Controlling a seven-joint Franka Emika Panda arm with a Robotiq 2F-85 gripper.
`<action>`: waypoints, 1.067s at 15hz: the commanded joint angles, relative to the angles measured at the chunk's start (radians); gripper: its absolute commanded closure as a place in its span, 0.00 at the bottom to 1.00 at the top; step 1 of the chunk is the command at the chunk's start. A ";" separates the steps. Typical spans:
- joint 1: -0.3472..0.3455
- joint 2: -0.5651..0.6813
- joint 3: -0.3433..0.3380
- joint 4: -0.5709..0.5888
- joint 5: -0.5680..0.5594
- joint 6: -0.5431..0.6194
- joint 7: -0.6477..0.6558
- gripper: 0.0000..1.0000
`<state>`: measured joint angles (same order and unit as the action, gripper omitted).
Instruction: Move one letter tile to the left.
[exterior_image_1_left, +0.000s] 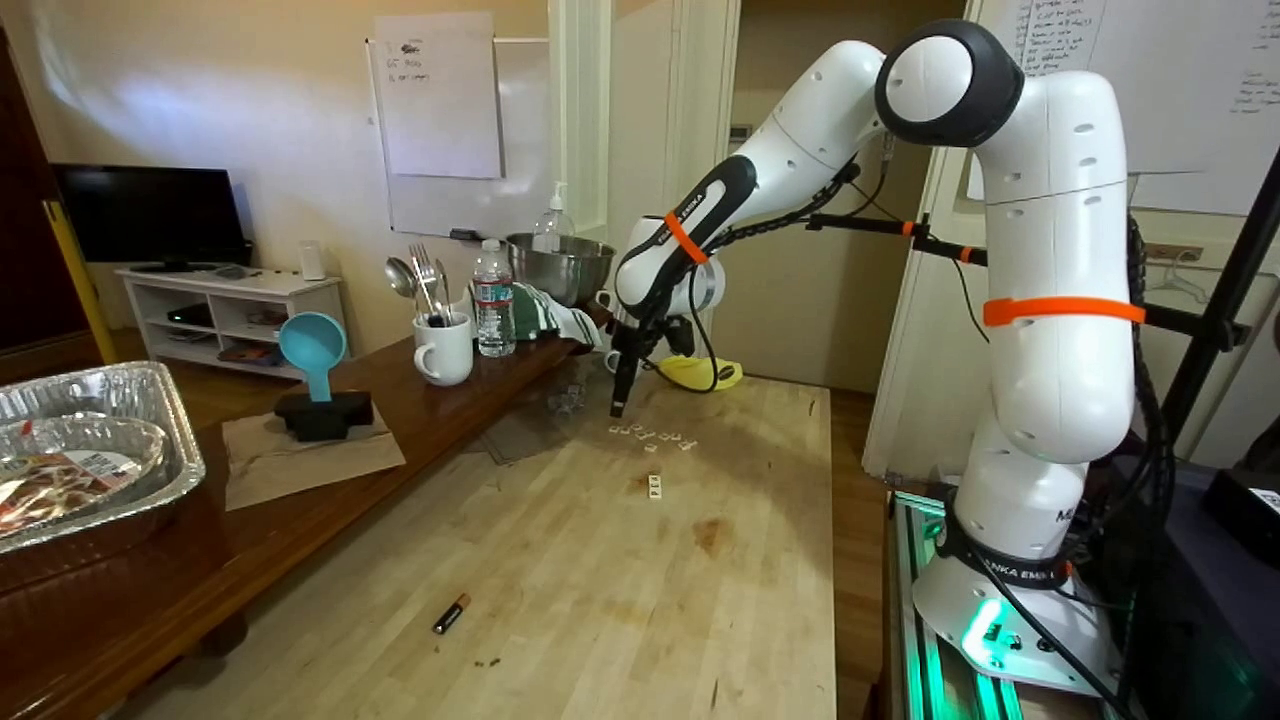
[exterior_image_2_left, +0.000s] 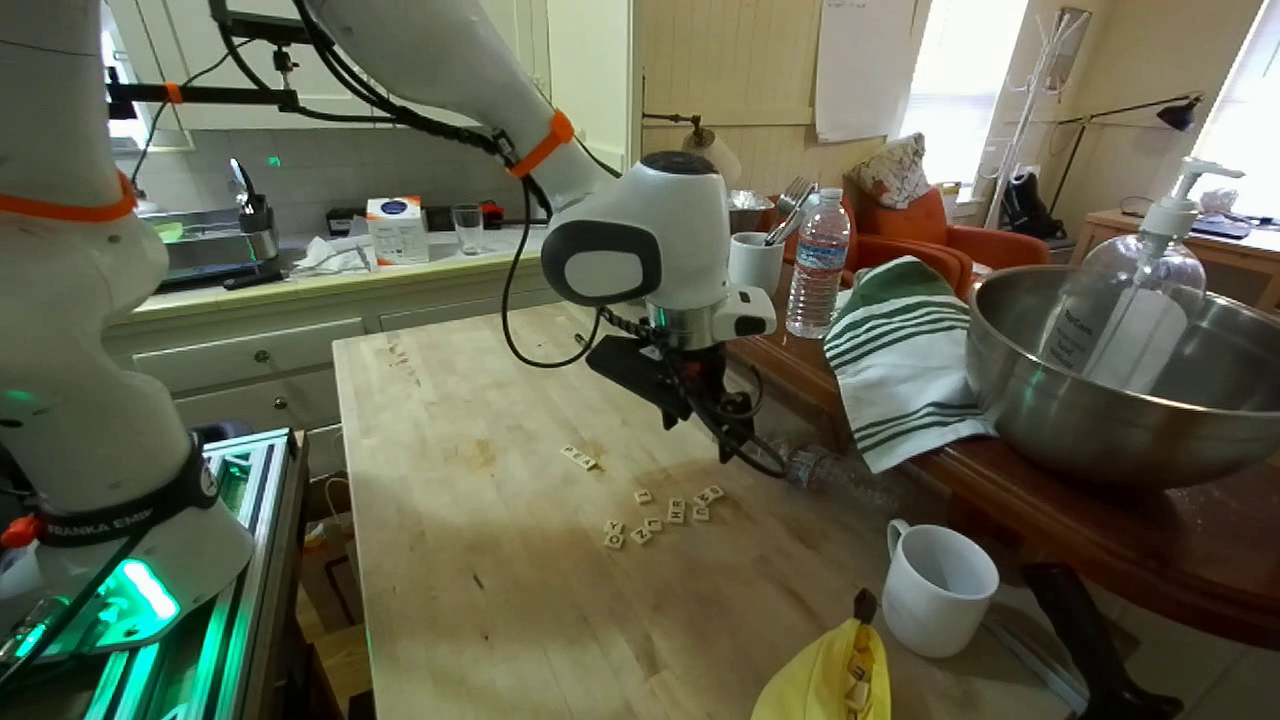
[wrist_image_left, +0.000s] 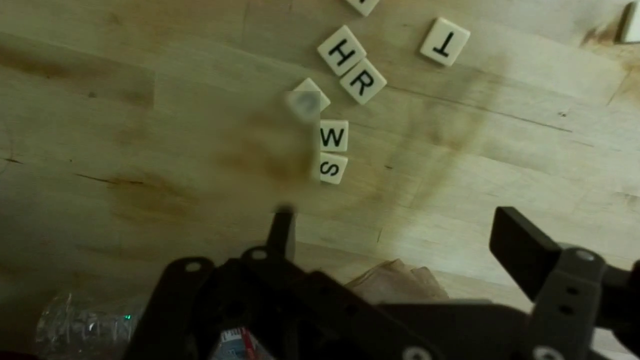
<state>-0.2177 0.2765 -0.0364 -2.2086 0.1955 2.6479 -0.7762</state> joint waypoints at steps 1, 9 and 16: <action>-0.024 0.052 0.032 0.032 0.028 0.034 -0.004 0.00; -0.009 0.103 0.010 0.062 -0.023 0.124 0.195 0.37; 0.014 0.119 -0.031 0.069 -0.107 0.123 0.441 0.92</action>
<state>-0.2221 0.3711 -0.0419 -2.1557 0.1360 2.7616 -0.4442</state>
